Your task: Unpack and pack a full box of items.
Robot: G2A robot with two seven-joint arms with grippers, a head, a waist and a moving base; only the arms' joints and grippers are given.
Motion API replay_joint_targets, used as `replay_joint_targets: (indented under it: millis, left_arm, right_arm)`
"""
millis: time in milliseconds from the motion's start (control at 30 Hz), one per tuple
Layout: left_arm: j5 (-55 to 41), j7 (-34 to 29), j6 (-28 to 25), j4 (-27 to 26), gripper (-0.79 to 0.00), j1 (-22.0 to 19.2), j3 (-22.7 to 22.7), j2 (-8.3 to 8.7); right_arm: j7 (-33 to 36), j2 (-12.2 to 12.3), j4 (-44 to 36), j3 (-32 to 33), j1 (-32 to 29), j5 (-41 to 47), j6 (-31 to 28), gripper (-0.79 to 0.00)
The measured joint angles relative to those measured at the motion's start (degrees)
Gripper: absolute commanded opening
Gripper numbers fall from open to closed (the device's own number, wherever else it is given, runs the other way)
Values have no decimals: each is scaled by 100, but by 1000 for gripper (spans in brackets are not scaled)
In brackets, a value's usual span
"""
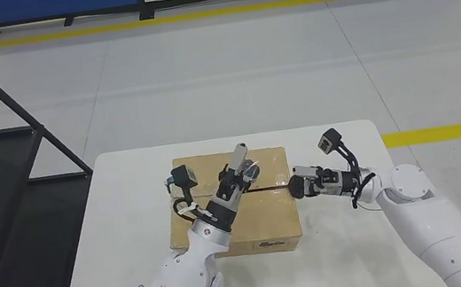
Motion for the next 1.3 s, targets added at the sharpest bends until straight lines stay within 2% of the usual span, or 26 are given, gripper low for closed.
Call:
replay_joint_targets:
  millis: [900,1300]
  left_arm:
    - [188,-72,98,233,0,-229,357,-216]
    - [273,-117,120,224,0,-248,363,-284]
  right_arm:
    - [-22,30,-49,10,-57,16,6,0]
    - [35,49,-29,36,-69,54,-28,0]
